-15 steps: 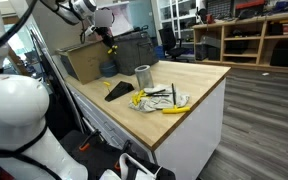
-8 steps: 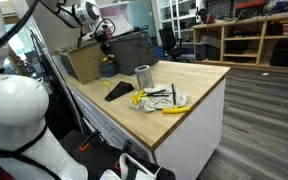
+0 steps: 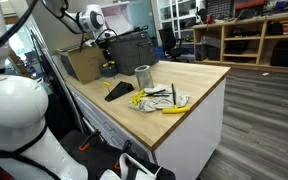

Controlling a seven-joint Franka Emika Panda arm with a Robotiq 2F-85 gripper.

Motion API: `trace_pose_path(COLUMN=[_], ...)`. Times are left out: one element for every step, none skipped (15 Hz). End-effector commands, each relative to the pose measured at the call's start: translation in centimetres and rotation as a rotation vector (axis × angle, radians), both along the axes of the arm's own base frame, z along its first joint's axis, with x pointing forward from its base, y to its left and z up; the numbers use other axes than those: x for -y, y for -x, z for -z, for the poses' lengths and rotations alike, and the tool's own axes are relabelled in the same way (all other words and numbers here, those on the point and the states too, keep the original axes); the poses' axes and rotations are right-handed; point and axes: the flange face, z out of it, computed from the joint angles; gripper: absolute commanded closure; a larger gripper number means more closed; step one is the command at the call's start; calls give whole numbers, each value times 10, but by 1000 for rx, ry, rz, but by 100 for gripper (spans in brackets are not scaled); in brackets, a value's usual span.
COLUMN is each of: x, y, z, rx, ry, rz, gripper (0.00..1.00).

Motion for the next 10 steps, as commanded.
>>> trace_pose_path(x=[2,2,1,0,2,4,-6,-5,-3,-1], y=[24,31,40,46,51,55,39,44,47,47], z=[10,16,22,27,31,32,40,42,42,41], rx=[31,26,6,-14,-28,-51,-48,-62,-67,-68], ry=[-36,-51,-75,-116,-149,-195,-133,-157,-167,-171], rz=[96,116,128,119,138,144,126,130,133,136], gripper=[96,96,96,96,96,96,83,83,83,83])
